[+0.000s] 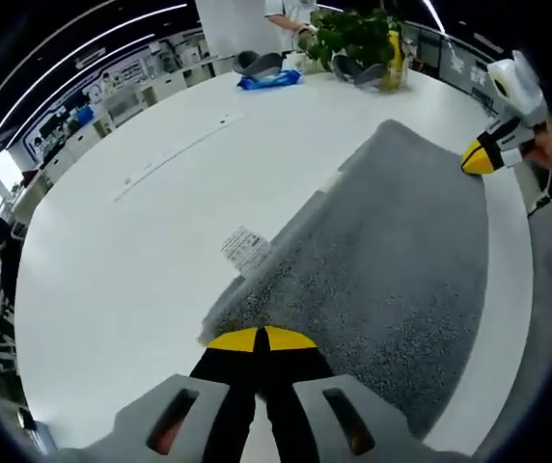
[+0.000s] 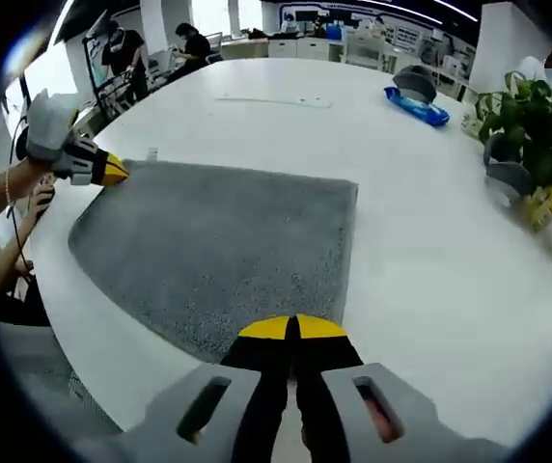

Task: Fold the towel on the table until its edges align and the towel forms a compact rectangular stack.

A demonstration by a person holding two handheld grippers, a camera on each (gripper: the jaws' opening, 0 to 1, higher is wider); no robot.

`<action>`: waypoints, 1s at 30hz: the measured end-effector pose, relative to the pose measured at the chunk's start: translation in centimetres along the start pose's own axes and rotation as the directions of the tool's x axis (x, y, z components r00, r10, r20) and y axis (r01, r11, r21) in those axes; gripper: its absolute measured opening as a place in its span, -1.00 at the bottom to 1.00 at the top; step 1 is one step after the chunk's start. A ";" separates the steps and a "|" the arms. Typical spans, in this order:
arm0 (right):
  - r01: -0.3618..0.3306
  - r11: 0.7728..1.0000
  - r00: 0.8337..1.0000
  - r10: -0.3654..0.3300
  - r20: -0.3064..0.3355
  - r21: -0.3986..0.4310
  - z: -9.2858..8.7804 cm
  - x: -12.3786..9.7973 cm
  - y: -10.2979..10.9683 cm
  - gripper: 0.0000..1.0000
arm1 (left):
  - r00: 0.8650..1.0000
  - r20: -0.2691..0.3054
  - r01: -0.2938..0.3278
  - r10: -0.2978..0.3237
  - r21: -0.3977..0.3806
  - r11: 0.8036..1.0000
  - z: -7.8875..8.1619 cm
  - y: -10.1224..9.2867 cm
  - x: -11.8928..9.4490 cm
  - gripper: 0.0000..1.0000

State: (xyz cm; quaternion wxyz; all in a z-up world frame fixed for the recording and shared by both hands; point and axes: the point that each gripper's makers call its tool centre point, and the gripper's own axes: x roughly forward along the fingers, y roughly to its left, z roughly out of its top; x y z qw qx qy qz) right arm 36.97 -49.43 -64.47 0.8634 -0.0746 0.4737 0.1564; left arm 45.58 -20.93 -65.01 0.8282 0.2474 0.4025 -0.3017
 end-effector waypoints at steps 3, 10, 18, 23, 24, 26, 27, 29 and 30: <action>-0.018 1.000 0.999 0.018 -0.032 0.022 -0.8 0.2 0.2 -1.00 | 1.000 -0.001 0.016 -0.016 0.003 1.000 -0.1 0.1 0.3 -0.98; 0.007 0.998 0.997 -0.012 -0.078 -0.067 -1.3 1.0 0.5 -1.00 | 0.999 0.014 0.044 -0.044 -0.026 0.999 -0.1 0.0 0.4 -0.98; 0.021 0.988 0.992 -0.040 -0.121 -0.156 -1.1 1.2 0.6 -1.00 | 0.998 0.010 0.064 -0.064 -0.038 0.997 -0.1 -0.1 0.4 -0.98; 0.005 0.996 0.991 -0.017 -0.135 -0.091 -0.9 1.3 0.2 -1.00 | 0.999 0.004 0.048 -0.048 -0.059 0.997 -0.2 -0.1 0.4 -0.98; -0.002 0.997 0.990 -0.009 -0.143 -0.075 -0.9 1.3 0.1 -1.00 | 0.999 0.002 0.047 -0.047 -0.061 0.997 -0.2 -0.2 0.3 -0.98; -0.014 0.997 0.987 0.001 -0.159 -0.078 -0.9 1.3 0.2 -1.00 | 0.999 -0.004 0.039 -0.039 -0.051 0.998 -0.2 -0.4 0.3 -0.98; -0.020 0.996 0.986 0.006 -0.167 -0.085 -1.0 1.3 0.2 -1.00 | 0.999 -0.009 0.032 -0.032 -0.039 0.999 -0.3 -0.6 0.2 -0.98; -0.031 0.994 0.984 0.012 -0.180 -0.108 -0.9 1.4 0.2 -1.00 | 1.000 -0.016 0.025 -0.026 -0.025 0.999 -0.4 -0.8 0.1 -0.98; -0.034 0.993 0.983 0.014 -0.183 -0.112 -0.9 1.4 0.1 -1.00 | 1.000 -0.017 0.024 -0.024 -0.025 0.999 -0.4 -0.9 0.0 -0.98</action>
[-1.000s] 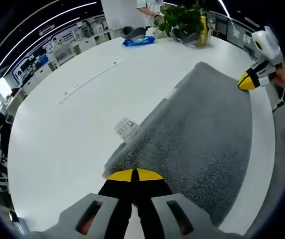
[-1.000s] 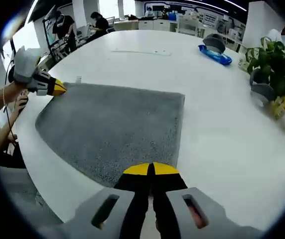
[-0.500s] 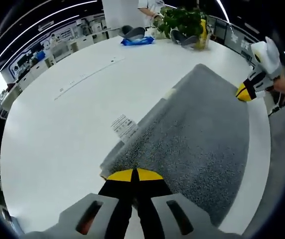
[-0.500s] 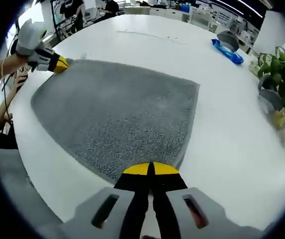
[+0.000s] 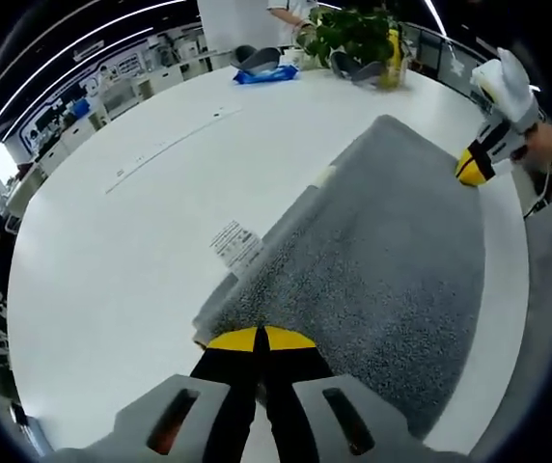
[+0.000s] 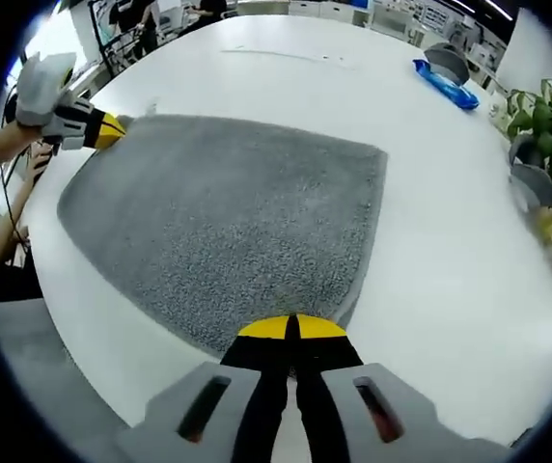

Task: Fold the towel on the table until its edges align and the towel forms a compact rectangular stack.

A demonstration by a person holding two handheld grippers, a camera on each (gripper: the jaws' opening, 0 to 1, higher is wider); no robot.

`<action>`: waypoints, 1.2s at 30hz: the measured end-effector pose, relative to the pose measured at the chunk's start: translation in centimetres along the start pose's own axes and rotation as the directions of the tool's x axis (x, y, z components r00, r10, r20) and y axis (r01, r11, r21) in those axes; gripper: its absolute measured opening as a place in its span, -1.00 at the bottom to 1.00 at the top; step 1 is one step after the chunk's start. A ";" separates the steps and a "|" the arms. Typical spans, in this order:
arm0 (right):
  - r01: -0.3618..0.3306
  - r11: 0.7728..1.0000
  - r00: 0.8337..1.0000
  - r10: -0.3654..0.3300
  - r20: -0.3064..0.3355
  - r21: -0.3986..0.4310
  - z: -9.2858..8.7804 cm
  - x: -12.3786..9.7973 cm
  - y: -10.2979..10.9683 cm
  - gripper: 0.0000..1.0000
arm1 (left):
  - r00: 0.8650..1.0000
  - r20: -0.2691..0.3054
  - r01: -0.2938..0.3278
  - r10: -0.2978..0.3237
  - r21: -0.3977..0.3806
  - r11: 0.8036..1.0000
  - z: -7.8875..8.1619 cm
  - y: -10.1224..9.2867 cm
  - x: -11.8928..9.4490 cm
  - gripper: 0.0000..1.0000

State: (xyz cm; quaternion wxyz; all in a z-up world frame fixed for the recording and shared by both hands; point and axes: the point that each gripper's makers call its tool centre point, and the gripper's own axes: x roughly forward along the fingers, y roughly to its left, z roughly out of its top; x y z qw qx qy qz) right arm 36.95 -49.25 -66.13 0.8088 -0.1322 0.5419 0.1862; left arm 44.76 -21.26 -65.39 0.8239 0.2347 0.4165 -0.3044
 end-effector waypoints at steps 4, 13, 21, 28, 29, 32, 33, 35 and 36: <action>-0.006 1.000 1.000 0.006 0.003 -0.020 0.4 0.2 -0.5 -1.00 | 1.000 -0.009 0.008 -0.008 -0.026 1.000 -0.3 -0.1 -0.2 -0.98; 0.009 0.996 0.999 -0.012 -0.031 -0.085 1.2 0.6 -1.3 -1.00 | 0.999 -0.031 -0.006 0.006 -0.014 1.000 -1.4 -1.7 -1.1 -0.98; 0.001 0.995 0.999 -0.004 -0.034 -0.100 2.0 0.8 -2.4 -1.00 | 0.999 -0.042 -0.001 0.001 0.009 1.000 -2.8 -3.7 -2.4 -0.98; -0.001 0.995 0.999 -0.004 -0.045 -0.100 2.8 1.2 -3.4 -1.00 | 0.999 -0.046 0.007 -0.006 0.015 1.000 -3.8 -6.1 -3.4 -0.98; -0.002 0.995 0.999 -0.002 -0.045 -0.098 2.9 1.2 -3.5 -1.00 | 0.999 -0.044 0.008 -0.008 0.014 1.000 -3.9 -6.4 -3.5 -0.98; -0.005 0.995 0.999 0.001 -0.047 -0.096 3.1 1.3 -3.6 -1.00 | 0.999 -0.036 0.015 -0.014 0.002 1.000 -4.2 -7.0 -3.7 -0.98; -0.005 0.995 0.999 0.000 -0.048 -0.097 3.1 1.3 -3.6 -1.00 | 0.999 -0.034 0.018 -0.018 -0.005 1.000 -4.2 -7.2 -3.8 -0.98; -0.001 0.994 0.999 -0.004 -0.051 -0.108 3.2 1.4 -3.7 -1.00 | 0.999 -0.032 0.023 -0.024 -0.012 1.000 -4.3 -7.5 -3.9 -0.98; 0.001 0.994 0.999 -0.007 -0.052 -0.110 3.3 1.4 -3.7 -1.00 | 0.999 -0.035 0.028 -0.029 -0.013 1.000 -4.4 -7.7 -4.0 -0.98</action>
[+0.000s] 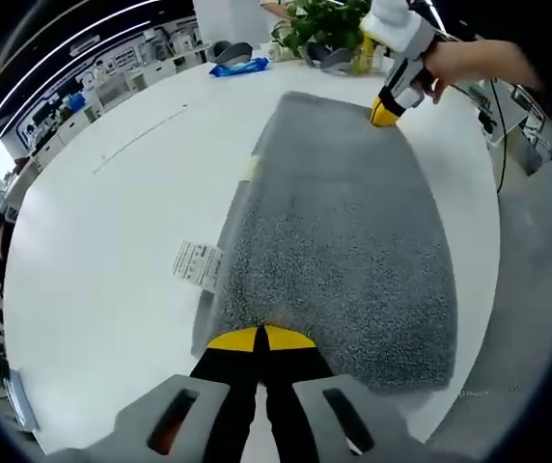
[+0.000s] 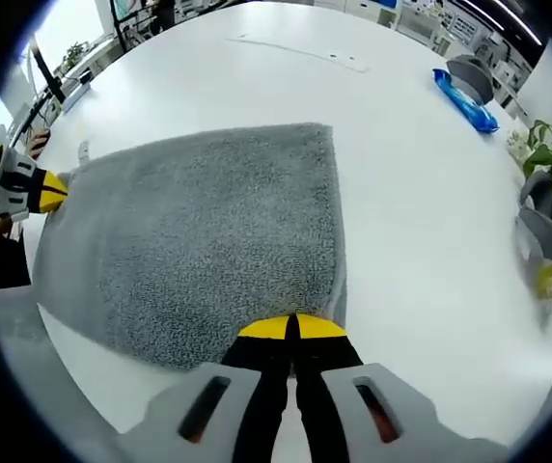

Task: Fold the towel on the table until its edges align and the towel forms a compact rectangular stack.

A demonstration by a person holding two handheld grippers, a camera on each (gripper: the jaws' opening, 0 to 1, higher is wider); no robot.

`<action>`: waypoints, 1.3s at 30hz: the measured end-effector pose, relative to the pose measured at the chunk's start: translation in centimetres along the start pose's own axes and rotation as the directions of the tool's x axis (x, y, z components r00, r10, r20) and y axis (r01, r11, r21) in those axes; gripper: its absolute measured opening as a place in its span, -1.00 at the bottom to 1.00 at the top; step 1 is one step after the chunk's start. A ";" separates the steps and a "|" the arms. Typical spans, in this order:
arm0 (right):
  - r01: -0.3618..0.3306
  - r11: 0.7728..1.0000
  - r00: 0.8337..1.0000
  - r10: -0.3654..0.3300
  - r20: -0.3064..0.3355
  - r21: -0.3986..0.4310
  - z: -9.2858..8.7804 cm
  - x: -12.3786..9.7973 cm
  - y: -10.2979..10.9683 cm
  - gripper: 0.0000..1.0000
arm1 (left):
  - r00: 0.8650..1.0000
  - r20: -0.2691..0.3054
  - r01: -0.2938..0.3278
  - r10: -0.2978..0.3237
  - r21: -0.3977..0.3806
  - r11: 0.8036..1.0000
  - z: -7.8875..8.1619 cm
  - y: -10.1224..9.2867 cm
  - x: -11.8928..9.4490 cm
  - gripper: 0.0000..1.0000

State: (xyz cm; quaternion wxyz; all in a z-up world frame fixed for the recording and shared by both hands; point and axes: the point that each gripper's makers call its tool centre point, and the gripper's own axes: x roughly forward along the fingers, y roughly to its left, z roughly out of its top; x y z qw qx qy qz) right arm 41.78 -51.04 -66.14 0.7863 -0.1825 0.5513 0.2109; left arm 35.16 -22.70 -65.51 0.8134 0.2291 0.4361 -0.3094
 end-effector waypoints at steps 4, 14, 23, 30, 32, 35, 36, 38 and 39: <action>0.004 1.000 1.000 -0.004 0.000 0.000 0.2 0.1 -0.2 -1.00 | 1.000 -0.019 0.009 -0.009 0.013 1.000 -0.2 -1.0 -0.2 -0.98; 0.015 1.000 1.000 -0.015 0.002 -0.012 0.6 0.3 -0.7 -1.00 | 0.998 -0.053 0.038 -0.035 0.049 0.998 -0.7 -3.0 -0.6 -0.98; 0.008 1.000 1.000 -0.008 0.007 0.001 1.0 0.5 -1.1 -1.00 | 0.995 -0.066 0.073 -0.069 0.059 0.996 -0.9 -4.8 -1.0 -0.98; 0.020 1.000 1.000 -0.020 0.009 -0.011 1.5 0.6 -1.4 -1.00 | 0.993 -0.084 0.096 -0.087 0.109 0.989 -1.0 -6.7 -1.2 -0.98; 0.020 1.000 1.000 -0.020 0.008 -0.009 1.7 0.7 -1.6 -1.00 | 0.992 -0.087 0.102 -0.092 0.112 0.988 -1.0 -7.1 -1.3 -0.98; 0.017 1.000 1.000 -0.017 0.011 0.000 1.9 0.8 -1.7 -1.00 | 0.990 -0.087 0.120 -0.112 0.101 0.988 -1.0 -7.7 -1.3 -0.98; 0.015 1.000 1.000 -0.015 0.012 0.001 1.9 0.8 -1.8 -1.00 | 0.989 -0.087 0.125 -0.116 0.099 0.987 -1.0 -7.9 -1.4 -0.98; 0.013 1.000 1.000 -0.013 0.012 -0.001 2.0 0.8 -1.8 -1.00 | 0.989 -0.086 0.126 -0.117 0.106 0.986 -1.0 -8.2 -1.4 -0.98; 0.013 1.000 1.000 -0.013 0.012 -0.002 2.1 0.9 -1.8 -1.00 | 0.990 -0.086 0.123 -0.114 0.112 0.986 -1.0 -8.3 -1.4 -0.98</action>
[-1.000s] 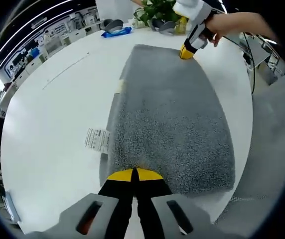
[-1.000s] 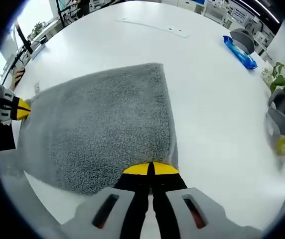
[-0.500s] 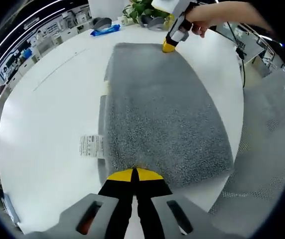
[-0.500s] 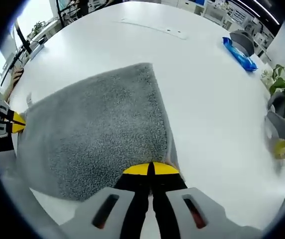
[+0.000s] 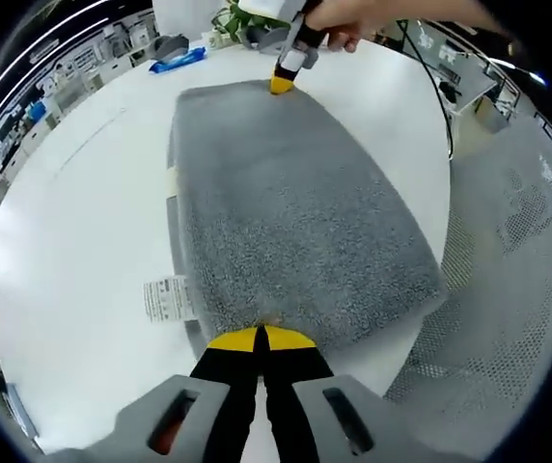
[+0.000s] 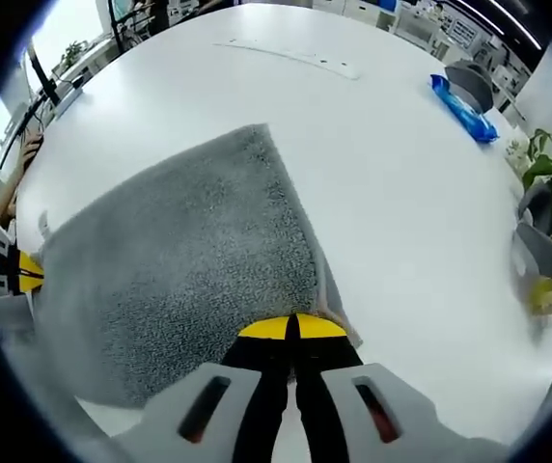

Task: Fold the towel on the table until its edges align and the towel forms a compact rectangular stack.

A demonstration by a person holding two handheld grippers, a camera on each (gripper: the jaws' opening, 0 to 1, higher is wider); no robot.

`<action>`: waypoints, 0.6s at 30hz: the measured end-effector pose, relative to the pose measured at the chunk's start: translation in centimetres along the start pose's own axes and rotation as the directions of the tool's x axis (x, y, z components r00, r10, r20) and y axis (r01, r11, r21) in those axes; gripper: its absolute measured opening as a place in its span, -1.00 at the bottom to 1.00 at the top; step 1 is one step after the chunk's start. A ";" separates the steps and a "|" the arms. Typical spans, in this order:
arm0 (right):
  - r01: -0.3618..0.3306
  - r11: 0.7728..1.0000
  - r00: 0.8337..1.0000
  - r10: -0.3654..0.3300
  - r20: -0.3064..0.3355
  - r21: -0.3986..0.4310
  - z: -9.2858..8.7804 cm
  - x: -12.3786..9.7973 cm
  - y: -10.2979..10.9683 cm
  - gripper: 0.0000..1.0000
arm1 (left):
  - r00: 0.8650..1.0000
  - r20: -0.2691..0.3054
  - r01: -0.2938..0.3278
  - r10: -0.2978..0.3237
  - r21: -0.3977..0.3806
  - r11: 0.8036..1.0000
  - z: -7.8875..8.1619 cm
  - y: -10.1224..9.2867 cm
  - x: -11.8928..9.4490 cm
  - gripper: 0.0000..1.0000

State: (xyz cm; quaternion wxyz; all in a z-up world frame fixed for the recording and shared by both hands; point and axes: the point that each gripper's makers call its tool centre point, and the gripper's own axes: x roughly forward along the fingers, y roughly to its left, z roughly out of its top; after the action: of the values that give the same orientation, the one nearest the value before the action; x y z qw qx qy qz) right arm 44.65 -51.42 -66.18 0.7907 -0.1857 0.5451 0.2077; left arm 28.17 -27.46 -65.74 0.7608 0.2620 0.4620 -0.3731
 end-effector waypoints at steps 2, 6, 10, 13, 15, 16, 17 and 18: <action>0.001 1.000 1.000 -0.001 -0.002 -0.003 0.2 0.1 -0.1 -1.00 | 1.000 -0.001 0.001 -0.001 0.008 1.000 0.1 -0.2 0.0 -0.98; 0.005 1.000 1.000 -0.005 -0.007 -0.019 0.5 0.3 -0.3 -1.00 | 1.000 0.001 0.013 -0.013 0.009 1.000 0.3 -0.7 0.0 -0.98; 0.001 1.000 1.000 -0.001 -0.012 -0.023 0.8 0.4 -0.6 -1.00 | 1.000 0.000 0.017 -0.017 0.010 1.000 0.4 -0.9 0.1 -0.98; -0.005 1.000 1.000 0.005 -0.011 -0.020 1.0 0.5 -0.7 -1.00 | 1.000 0.001 0.022 -0.022 0.008 1.000 0.4 -1.0 0.2 -0.98; -0.006 1.000 1.000 0.006 -0.010 -0.021 1.1 0.5 -0.7 -1.00 | 1.000 0.002 0.027 -0.027 0.007 1.000 0.5 -1.1 0.2 -0.98; -0.005 1.000 1.000 0.005 -0.009 -0.023 1.2 0.5 -0.7 -1.00 | 1.000 0.003 0.028 -0.028 0.008 1.000 0.6 -1.2 0.2 -0.98; -0.005 1.000 1.000 0.004 -0.009 -0.024 1.3 0.6 -0.8 -1.00 | 1.000 0.003 0.029 -0.029 0.009 1.000 0.6 -1.2 0.2 -0.98; -0.003 1.000 1.000 0.003 -0.009 -0.026 1.4 0.6 -0.8 -1.00 | 1.000 0.003 0.030 -0.030 0.009 0.999 0.6 -1.2 0.3 -0.98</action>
State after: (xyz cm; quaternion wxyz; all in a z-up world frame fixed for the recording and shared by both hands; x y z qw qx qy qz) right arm 46.38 -51.33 -66.24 0.7854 -0.1961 0.5462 0.2153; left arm 27.58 -28.75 -65.76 0.7546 0.2578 0.4628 -0.3871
